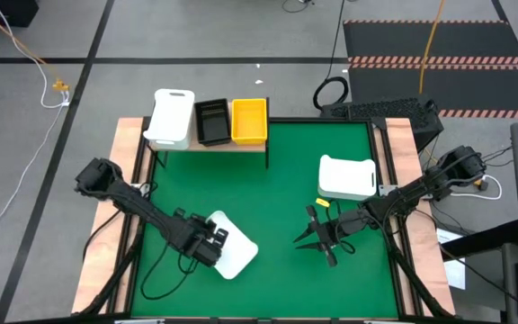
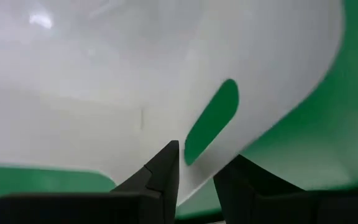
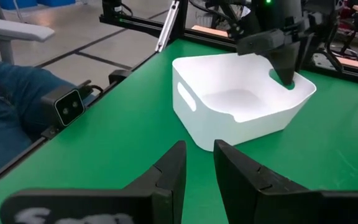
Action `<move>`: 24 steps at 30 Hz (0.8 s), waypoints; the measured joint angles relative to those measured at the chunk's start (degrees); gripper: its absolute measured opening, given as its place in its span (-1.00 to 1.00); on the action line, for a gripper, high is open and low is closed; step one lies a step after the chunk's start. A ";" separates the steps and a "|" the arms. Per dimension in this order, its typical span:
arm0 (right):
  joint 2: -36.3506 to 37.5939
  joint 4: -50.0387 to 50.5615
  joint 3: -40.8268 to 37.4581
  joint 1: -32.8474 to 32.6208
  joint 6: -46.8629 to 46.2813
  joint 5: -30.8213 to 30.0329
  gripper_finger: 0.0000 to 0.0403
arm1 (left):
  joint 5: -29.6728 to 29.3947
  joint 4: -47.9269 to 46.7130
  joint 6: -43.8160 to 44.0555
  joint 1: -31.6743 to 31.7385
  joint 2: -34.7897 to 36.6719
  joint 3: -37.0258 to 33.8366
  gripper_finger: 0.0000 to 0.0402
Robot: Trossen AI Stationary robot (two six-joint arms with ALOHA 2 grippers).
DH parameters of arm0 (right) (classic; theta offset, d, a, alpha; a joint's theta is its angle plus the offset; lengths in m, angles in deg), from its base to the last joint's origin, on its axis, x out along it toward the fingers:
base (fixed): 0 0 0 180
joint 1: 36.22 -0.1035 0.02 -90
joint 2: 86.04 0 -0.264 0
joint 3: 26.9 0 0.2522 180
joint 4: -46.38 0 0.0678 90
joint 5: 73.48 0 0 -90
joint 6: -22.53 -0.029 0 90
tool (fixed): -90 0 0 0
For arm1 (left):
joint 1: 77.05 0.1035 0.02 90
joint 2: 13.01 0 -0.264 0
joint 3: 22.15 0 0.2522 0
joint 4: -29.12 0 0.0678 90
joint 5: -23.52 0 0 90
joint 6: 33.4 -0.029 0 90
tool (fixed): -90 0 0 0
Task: Stack baskets on shelf by color
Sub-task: Stack the bottom white bin on top of the other white bin on the shelf
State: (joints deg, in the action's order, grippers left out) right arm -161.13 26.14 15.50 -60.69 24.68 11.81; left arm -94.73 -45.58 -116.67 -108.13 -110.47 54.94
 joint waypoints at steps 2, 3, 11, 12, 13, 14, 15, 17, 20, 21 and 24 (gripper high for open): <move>0.00 0.02 0.00 0.00 0.00 -0.01 -0.63 | 0.09 0.01 5.38 -0.08 -0.51 0.00 -0.54; 0.00 0.04 0.00 0.00 0.00 0.00 -0.63 | -0.10 -0.31 8.76 -0.37 -0.96 0.00 -0.54; 0.00 -0.37 -1.04 -0.02 -0.21 -0.02 -0.63 | 3.25 0.64 48.45 -5.85 -2.52 0.02 -0.54; 0.00 -0.59 -1.46 -0.02 -0.42 -0.07 -0.63 | 4.41 1.78 55.36 -6.38 -2.69 0.02 -0.54; 0.00 -1.10 -1.88 -0.02 -0.63 -0.18 -0.63 | 5.17 2.73 63.21 -6.84 -2.82 0.02 -0.54; 0.00 -1.76 -2.27 -0.02 -0.94 -0.20 -0.63 | 5.72 3.80 72.53 -7.07 -2.79 0.07 -0.54; 0.00 -2.67 -2.67 -0.02 -1.21 -0.20 -0.63 | 6.35 4.45 82.18 -7.11 -2.72 0.34 -0.54; 0.00 -4.65 -3.52 0.00 -1.36 -0.87 -0.63 | 8.24 5.53 100.89 -6.74 -2.79 1.02 -0.54; 0.00 -7.08 -3.98 0.02 -1.33 -1.49 -0.63 | 14.62 7.31 119.12 -4.91 -2.75 2.52 -0.54; 0.00 -7.97 -3.98 0.08 -1.19 -1.47 -0.63 | 16.73 9.35 122.10 -4.16 -2.74 2.93 -0.54; 0.00 -10.71 -3.96 0.09 -0.64 -1.36 -0.63 | 21.35 14.75 123.57 -2.69 -2.74 4.30 -0.54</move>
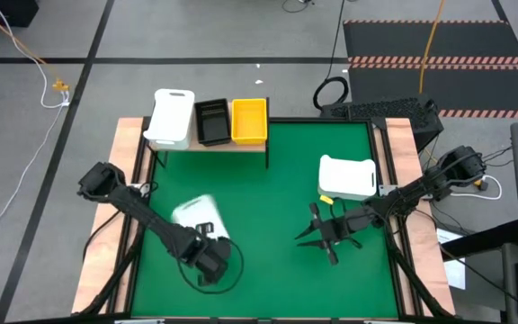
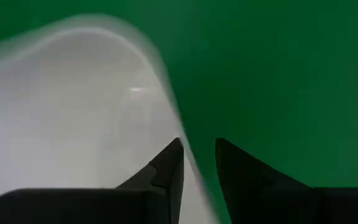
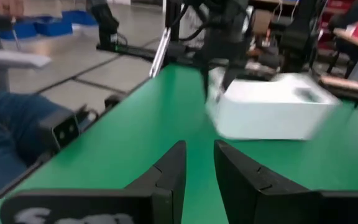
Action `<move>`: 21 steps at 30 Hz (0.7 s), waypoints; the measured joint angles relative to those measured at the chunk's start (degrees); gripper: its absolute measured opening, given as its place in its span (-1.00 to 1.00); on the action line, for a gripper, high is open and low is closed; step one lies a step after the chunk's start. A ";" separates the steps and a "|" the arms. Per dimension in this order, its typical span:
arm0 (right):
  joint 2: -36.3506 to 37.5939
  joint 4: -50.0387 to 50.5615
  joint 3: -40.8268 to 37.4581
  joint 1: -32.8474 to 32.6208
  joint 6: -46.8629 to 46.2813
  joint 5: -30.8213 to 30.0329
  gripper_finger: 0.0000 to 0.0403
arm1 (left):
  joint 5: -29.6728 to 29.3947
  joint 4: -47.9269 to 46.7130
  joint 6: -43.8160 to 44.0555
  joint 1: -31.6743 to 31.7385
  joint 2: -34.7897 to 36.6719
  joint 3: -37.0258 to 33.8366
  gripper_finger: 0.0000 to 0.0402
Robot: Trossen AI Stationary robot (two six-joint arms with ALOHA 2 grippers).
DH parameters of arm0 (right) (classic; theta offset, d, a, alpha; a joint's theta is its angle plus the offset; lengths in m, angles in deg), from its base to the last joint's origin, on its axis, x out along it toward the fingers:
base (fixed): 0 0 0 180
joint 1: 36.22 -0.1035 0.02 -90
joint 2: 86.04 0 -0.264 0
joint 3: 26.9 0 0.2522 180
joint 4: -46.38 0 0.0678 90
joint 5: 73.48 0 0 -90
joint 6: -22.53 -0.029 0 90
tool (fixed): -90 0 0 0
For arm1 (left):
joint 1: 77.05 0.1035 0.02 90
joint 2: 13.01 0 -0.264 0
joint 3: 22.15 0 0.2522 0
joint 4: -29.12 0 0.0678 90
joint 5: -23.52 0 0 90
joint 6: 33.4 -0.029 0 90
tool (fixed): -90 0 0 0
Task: Stack baskets on shelf by color
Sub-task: Stack the bottom white bin on top of the other white bin on the shelf
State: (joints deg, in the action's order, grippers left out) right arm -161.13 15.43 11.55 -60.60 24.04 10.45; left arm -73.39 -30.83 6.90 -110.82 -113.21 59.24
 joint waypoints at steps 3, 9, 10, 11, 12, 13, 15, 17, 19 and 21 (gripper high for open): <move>0.00 -1.89 0.00 0.00 0.54 0.15 -0.63 | 1.59 3.73 -2.38 0.68 0.00 0.66 -0.54; 0.00 -1.77 0.00 0.00 -0.16 0.23 -0.63 | 2.24 5.83 -4.63 2.19 0.04 0.91 -0.54; 0.00 -1.72 0.00 0.00 -0.15 0.26 -0.63 | 2.87 5.88 -4.62 2.40 0.04 0.67 -0.54; 0.00 -1.77 0.00 0.00 -0.15 0.28 -0.63 | 3.68 5.96 -4.63 2.52 0.04 0.39 -0.54; 0.00 -1.77 0.00 0.00 -0.15 0.28 -0.63 | 4.55 5.86 -4.65 2.63 0.04 0.03 -0.54; 0.00 -1.71 0.00 0.00 -0.04 0.28 -0.63 | 5.49 5.76 -4.99 2.69 0.04 -0.36 -0.56; 0.00 -1.58 0.00 0.00 0.48 0.28 -0.63 | 7.26 5.12 -6.81 2.74 0.04 -0.65 -0.66; 0.00 -0.81 0.00 0.00 0.53 0.30 -0.63 | 8.88 3.77 -7.78 2.83 0.08 -0.65 -0.85; 0.00 0.37 0.00 0.00 0.56 0.28 -0.63 | 10.09 2.14 -7.24 3.12 1.18 -0.62 -0.94; 0.00 0.84 0.00 0.00 0.48 0.28 -0.63 | 10.30 1.83 -5.86 3.32 3.14 -0.54 -0.96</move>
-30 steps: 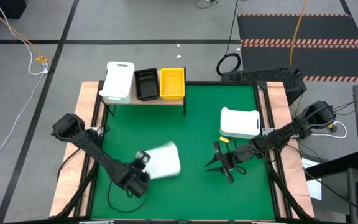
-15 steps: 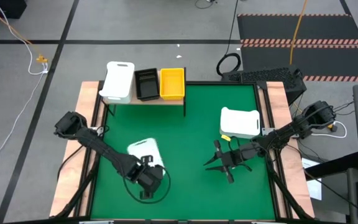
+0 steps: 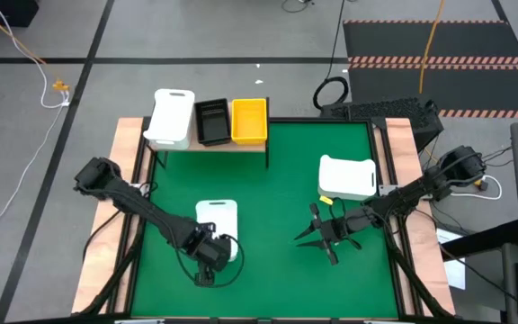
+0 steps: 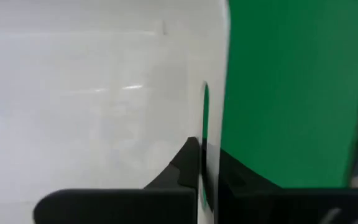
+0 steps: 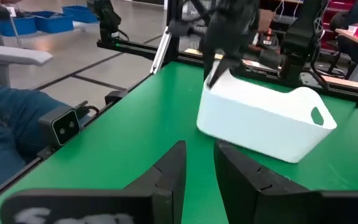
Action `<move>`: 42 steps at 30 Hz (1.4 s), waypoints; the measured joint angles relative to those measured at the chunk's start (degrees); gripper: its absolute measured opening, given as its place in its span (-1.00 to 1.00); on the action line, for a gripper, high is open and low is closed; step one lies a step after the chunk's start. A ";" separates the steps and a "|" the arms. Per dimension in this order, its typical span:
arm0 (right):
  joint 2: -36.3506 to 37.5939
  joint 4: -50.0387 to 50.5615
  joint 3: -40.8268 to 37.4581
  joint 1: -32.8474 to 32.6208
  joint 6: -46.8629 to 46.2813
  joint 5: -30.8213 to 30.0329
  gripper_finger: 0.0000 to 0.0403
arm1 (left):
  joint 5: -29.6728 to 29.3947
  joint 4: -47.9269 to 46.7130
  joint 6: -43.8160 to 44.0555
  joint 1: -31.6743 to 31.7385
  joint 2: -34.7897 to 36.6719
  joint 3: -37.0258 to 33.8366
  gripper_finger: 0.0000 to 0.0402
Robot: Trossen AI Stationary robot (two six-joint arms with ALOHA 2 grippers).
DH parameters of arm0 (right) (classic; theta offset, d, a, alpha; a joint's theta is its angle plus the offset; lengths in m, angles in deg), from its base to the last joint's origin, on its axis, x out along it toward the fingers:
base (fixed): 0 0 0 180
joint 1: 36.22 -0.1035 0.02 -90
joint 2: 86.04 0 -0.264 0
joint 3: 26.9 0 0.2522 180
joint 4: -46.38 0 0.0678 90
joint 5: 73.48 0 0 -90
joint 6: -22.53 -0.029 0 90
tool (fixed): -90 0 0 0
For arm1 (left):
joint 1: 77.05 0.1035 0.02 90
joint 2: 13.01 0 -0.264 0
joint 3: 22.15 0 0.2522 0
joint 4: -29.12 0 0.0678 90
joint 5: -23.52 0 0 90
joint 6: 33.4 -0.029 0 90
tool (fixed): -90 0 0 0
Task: Stack baskets on shelf by color
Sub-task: Stack the bottom white bin on top of the other white bin on the shelf
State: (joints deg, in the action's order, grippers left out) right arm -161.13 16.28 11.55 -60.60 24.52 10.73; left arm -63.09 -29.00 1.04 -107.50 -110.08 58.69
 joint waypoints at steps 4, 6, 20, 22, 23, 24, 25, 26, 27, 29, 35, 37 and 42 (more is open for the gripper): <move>0.00 0.38 0.00 0.00 -0.23 -0.08 -0.63 | -0.68 -1.07 3.89 0.24 6.07 0.03 -0.98; 0.00 0.35 0.00 0.00 -0.41 -0.07 -0.63 | -0.67 -2.49 5.92 0.35 9.78 0.83 -0.98; 0.00 -0.51 0.00 0.00 -0.16 -0.14 -0.63 | -8.71 -30.93 12.74 -0.32 23.18 26.21 -0.99; 0.00 -0.47 0.00 0.00 -0.12 -0.14 -0.63 | -11.00 -33.28 9.83 -0.31 23.20 30.41 -0.99; 0.00 -0.49 0.00 0.00 -0.12 -0.14 -0.63 | -12.67 -33.72 8.27 -0.32 23.20 32.32 -0.99; 0.00 -0.49 0.00 0.00 -0.09 -0.15 -0.63 | -14.47 -33.82 6.56 -0.34 23.20 34.05 -1.00; 0.00 -0.47 0.00 0.00 -0.01 -0.15 -0.63 | -16.04 -33.72 4.74 -0.35 23.20 35.69 -1.00; 0.00 -0.47 0.00 0.00 0.00 -0.15 -0.63 | -17.41 -33.71 2.72 -0.35 23.18 37.28 -1.00; 0.00 -0.47 0.00 0.00 0.01 -0.15 -0.63 | -18.87 -33.75 0.38 -0.35 23.16 38.63 -1.00; 0.00 -0.46 0.00 0.00 -0.01 -0.15 -0.63 | -22.19 -34.48 -5.52 -0.31 23.20 40.78 -1.00; 0.00 -0.06 0.00 0.00 0.09 -0.17 -0.63 | -35.88 -44.22 -24.20 2.05 23.18 43.17 -1.00; 0.00 -0.10 0.00 0.00 0.18 -0.17 -0.63 | -38.32 -45.98 -28.42 5.01 23.16 42.86 -0.99; 0.00 -0.52 0.00 0.00 0.18 -0.17 -0.63 | -40.98 -45.44 -38.45 14.11 23.09 41.12 -1.00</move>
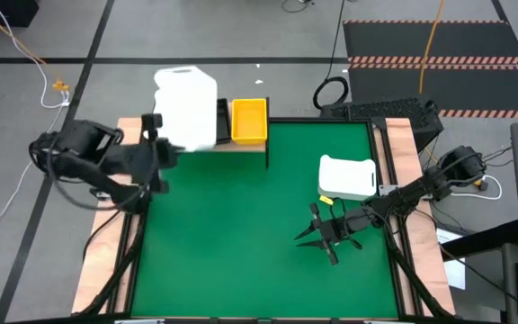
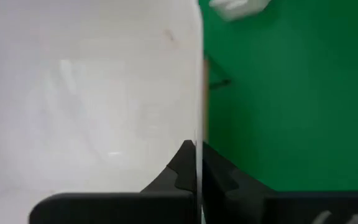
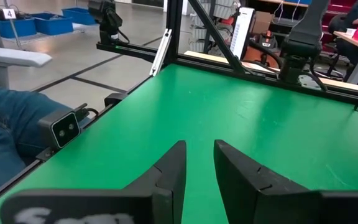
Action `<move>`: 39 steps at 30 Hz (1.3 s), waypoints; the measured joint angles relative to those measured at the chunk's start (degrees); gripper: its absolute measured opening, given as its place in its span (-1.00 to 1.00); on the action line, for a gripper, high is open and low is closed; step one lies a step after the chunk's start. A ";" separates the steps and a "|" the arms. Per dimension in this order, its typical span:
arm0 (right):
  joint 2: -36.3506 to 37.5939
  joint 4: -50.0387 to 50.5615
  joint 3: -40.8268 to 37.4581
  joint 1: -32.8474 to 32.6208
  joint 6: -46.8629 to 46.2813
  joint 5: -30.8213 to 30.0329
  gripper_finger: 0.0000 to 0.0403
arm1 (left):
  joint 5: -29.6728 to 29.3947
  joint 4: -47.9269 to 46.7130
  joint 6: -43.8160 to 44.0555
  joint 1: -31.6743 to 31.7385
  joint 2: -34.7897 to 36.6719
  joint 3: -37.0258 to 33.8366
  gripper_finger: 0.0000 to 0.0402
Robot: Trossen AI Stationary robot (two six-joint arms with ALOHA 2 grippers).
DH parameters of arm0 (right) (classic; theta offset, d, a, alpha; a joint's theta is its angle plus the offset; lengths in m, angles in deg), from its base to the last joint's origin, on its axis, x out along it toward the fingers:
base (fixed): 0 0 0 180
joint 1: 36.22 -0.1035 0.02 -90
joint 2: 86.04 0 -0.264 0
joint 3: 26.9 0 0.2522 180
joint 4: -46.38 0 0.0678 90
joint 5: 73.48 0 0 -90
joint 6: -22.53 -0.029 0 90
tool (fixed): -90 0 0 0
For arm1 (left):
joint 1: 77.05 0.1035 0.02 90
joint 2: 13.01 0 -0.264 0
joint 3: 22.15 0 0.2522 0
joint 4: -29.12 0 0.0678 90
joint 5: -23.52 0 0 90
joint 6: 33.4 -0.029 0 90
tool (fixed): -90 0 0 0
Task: Stack baskets on shelf by color
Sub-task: Stack the bottom white bin on top of the other white bin on the shelf
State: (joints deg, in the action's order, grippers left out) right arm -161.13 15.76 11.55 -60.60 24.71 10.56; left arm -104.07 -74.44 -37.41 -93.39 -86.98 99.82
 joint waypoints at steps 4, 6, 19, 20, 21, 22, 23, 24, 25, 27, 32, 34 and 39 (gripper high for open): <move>0.00 0.05 0.03 0.00 0.00 0.00 -0.63 | -0.07 -0.24 -7.10 8.50 0.10 -2.36 -0.98; 0.00 0.11 0.04 0.00 0.00 0.00 -0.63 | 0.08 -0.18 -9.45 13.09 0.00 -3.70 -0.99; 0.00 4.78 0.04 0.00 -0.53 0.00 -0.63 | 9.14 -0.27 -27.64 38.78 0.06 -10.63 -0.99; 0.00 5.24 0.02 0.00 -0.74 -0.02 -0.63 | 9.27 -0.25 -28.66 39.91 0.06 -11.09 -0.99; 0.00 5.68 0.02 0.00 -0.90 -0.09 -0.63 | 9.50 -0.20 -29.56 41.06 0.06 -11.54 -0.99; 0.00 6.08 0.02 0.00 -1.04 -0.23 -0.63 | 9.94 -0.22 -30.13 42.15 0.06 -11.90 -0.99; 0.00 6.29 0.02 0.00 -1.05 -0.26 -0.63 | 10.97 -0.20 -30.68 43.16 0.06 -12.18 -0.99; 0.00 6.49 0.02 0.00 -1.07 -0.26 -0.63 | 12.56 -0.22 -30.99 44.20 0.06 -12.45 -0.98; 0.00 6.58 0.02 0.00 -1.07 -0.26 -0.63 | 14.44 -0.29 -31.27 44.95 0.06 -12.61 -0.98; 0.00 6.44 -0.18 0.00 -1.07 -0.26 -0.63 | 18.07 -0.29 -32.08 45.91 0.06 -12.70 -0.97; 0.00 4.82 -2.05 0.00 -1.17 -0.47 -0.63 | 21.86 -0.19 -33.41 47.13 0.62 -12.72 -0.97; 0.00 3.09 -3.34 0.00 -2.21 -0.48 -0.63 | 22.10 -0.22 -33.06 47.88 1.28 -12.72 -0.97; 0.00 -2.92 -7.49 -0.09 -4.72 -0.55 -0.63 | 22.07 -0.12 -30.41 50.59 4.48 -13.02 -0.98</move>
State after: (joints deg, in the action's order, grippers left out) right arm -161.13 12.84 4.06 -60.69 19.99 10.02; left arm -81.99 -74.56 -67.81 -42.80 -82.50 86.80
